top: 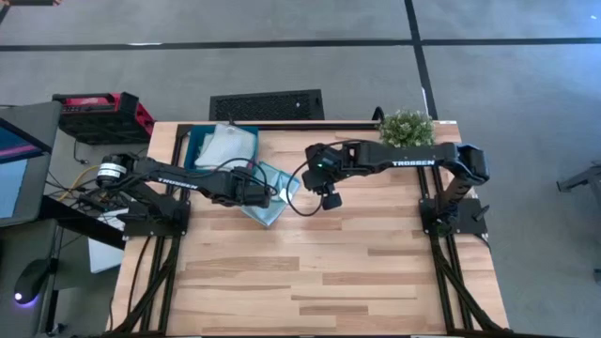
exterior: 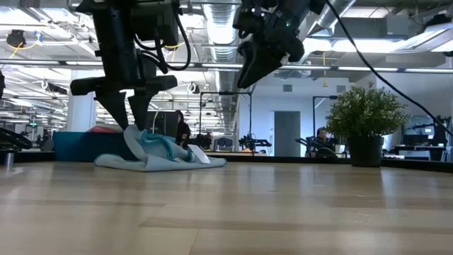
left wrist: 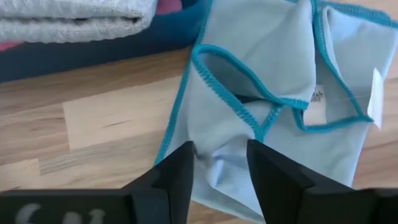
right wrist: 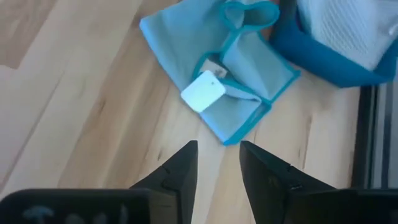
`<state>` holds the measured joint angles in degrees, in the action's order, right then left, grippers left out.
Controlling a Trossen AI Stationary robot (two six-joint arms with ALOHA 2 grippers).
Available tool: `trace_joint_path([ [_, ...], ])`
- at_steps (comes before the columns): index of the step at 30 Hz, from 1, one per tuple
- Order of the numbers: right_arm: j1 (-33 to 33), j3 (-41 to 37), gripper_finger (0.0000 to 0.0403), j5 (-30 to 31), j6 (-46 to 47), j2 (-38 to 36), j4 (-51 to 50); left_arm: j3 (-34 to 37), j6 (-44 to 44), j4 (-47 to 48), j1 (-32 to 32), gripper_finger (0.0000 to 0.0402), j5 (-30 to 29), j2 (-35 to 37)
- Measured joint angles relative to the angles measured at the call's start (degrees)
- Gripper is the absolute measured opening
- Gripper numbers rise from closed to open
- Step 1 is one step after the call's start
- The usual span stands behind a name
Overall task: Fold microfiber towels
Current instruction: Fold the blue cloth
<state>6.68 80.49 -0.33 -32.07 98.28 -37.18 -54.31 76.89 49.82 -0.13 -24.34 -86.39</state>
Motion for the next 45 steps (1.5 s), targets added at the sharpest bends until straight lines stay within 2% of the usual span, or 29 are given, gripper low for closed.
trace_joint_path([
  [4,0.2,0.0,0.0141,-1.1,-4.2,2.3,1.5,-2.0,-0.7,2.1,0.5,0.0148,0.1,0.3],
  [8,0.2,0.0,0.0141,-1.9,-6.0,4.7,7.0,-5.1,-0.8,7.3,0.9,0.0149,-0.1,0.8],
  [13,0.3,0.0,0.0140,-6.1,-11.2,8.3,14.8,-9.1,-0.7,12.8,1.8,0.0149,-0.2,1.9],
  [21,0.3,0.0,0.0140,-7.5,-15.0,15.0,22.8,-14.4,-0.2,15.9,3.7,0.0149,-3.9,6.2],
  [29,0.1,0.0,0.0140,-7.6,-15.1,20.2,28.9,-15.3,-0.6,16.3,4.1,0.0149,-4.9,8.5],
  [36,-0.5,0.0,0.0140,-7.6,-21.9,20.3,29.1,-15.2,-0.8,16.7,4.1,0.0149,-4.7,8.4],
  [43,-0.5,-0.2,0.0140,-7.3,-22.5,22.4,30.3,-15.2,-0.8,16.7,4.1,0.0149,-4.6,8.4],
  [45,-0.5,0.3,0.0140,-7.2,-22.5,23.8,33.6,-15.2,-0.8,16.7,4.1,0.0149,-4.6,8.4],
])
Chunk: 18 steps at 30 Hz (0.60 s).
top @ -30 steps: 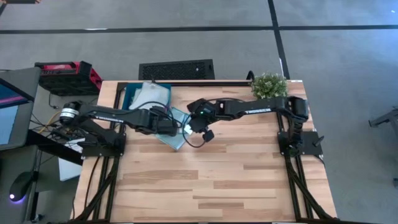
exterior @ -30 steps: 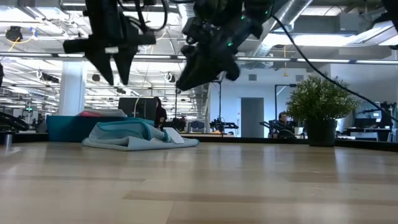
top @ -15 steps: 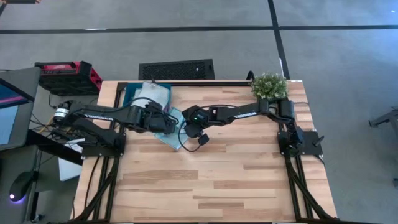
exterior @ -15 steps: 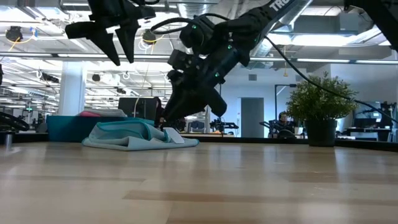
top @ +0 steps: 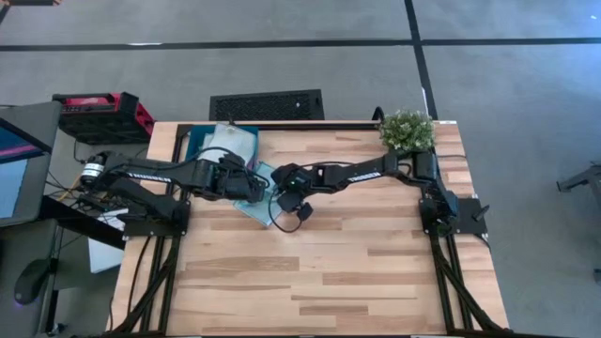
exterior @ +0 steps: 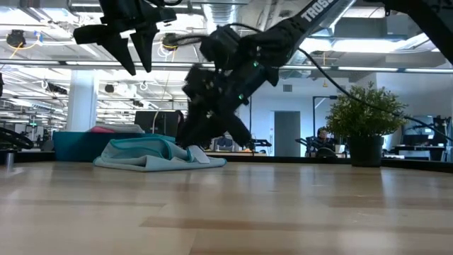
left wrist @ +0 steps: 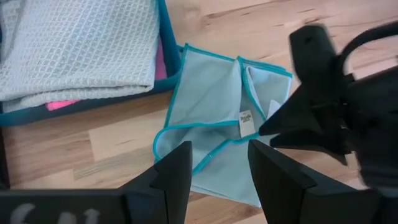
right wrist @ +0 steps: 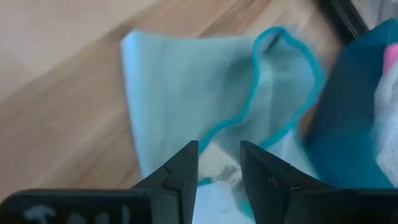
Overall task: Fold microfiber towels
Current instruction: Fold the blue cloth
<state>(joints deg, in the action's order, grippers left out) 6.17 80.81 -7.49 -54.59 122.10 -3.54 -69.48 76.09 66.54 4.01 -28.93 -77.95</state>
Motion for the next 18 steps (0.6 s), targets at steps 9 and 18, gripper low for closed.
trace_joint_path([
  [9,0.3,-0.3,0.0140,6.5,0.1,2.0,-0.9,0.0,-1.0,0.0,0.0,0.0149,0.0,0.0],
  [18,0.8,-0.3,0.0108,12.2,0.1,1.6,-0.2,0.0,-2.6,0.0,0.0,0.0149,0.0,0.0],
])
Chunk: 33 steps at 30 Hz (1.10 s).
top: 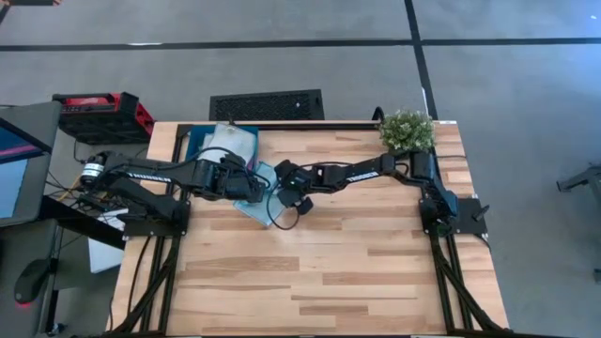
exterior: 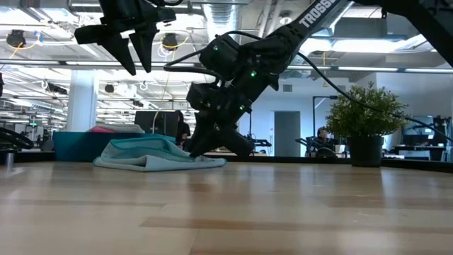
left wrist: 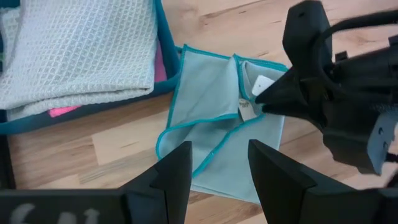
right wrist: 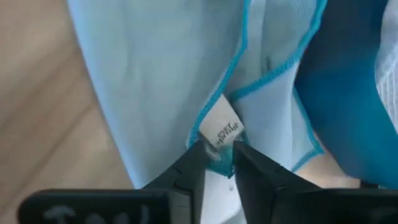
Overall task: Fold microfiber towels
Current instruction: Fold the blue cloth
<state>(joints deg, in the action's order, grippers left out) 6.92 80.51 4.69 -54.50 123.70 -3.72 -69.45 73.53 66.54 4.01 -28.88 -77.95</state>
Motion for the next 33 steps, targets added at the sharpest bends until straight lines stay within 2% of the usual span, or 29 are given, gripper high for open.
trace_joint_path([
  [6,1.6,0.0,0.0059,0.1,2.5,0.0,3.8,0.0,0.0,0.0,0.0,0.0149,0.0,0.0],
  [11,3.8,0.0,0.0044,0.6,7.1,0.0,9.1,0.0,0.0,0.0,0.0,0.0149,0.0,0.0],
  [18,4.9,0.0,0.0044,11.6,9.1,0.0,13.2,0.0,-0.1,0.0,0.0,0.0149,0.0,0.0],
  [21,4.3,0.1,0.0045,13.8,9.7,-0.9,12.5,0.0,0.1,0.6,0.0,0.0149,0.0,0.0],
  [24,3.3,0.3,0.0044,12.3,11.1,-3.5,12.0,0.0,1.9,1.6,0.0,0.0149,0.0,0.0],
  [30,1.7,0.2,0.0043,11.2,14.4,-8.7,4.9,0.0,3.9,3.5,0.0,0.0149,1.9,0.0],
  [33,1.9,0.2,0.0043,6.1,18.1,-11.5,1.0,0.0,4.0,3.7,0.0,0.0149,3.1,0.0],
])
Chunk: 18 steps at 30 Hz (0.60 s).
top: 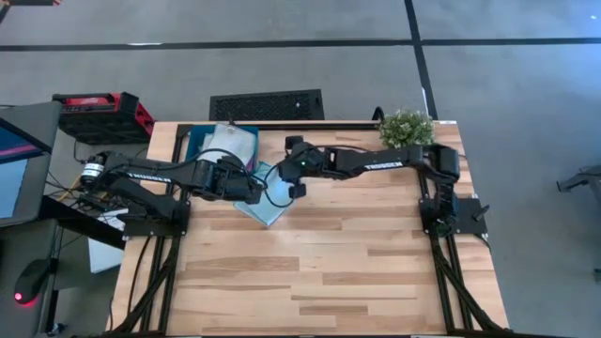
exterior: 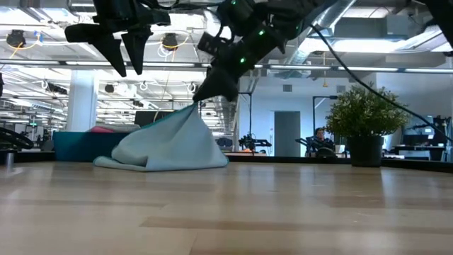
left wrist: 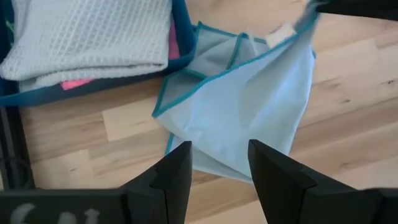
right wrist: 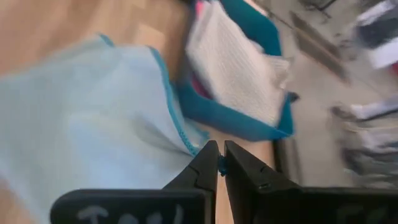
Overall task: Fold microfiber towels
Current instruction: Fold the blue cloth
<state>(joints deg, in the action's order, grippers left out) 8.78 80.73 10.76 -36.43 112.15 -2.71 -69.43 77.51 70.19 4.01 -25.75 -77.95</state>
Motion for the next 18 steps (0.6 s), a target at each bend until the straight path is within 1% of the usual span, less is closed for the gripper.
trace_joint_path([
  [2,0.2,0.0,0.0043,-3.3,2.1,-1.1,-1.7,0.0,0.0,0.0,0.0,0.0149,0.4,0.0],
  [4,0.3,0.0,0.0043,-4.7,3.4,-1.5,-2.7,0.0,0.1,0.0,0.0,0.0149,0.5,0.0],
  [11,0.7,0.0,0.0046,-5.0,3.3,-1.3,-1.7,0.0,-0.4,0.0,0.0,0.0149,0.5,0.0],
  [15,0.7,0.0,0.0062,-5.0,3.0,-1.3,-1.2,0.0,-0.4,-0.1,0.0,0.0149,1.1,0.0],
  [18,1.1,0.0,0.0081,-5.0,3.0,-1.3,-1.0,0.0,-0.5,-0.1,0.0,0.0149,1.2,0.0],
])
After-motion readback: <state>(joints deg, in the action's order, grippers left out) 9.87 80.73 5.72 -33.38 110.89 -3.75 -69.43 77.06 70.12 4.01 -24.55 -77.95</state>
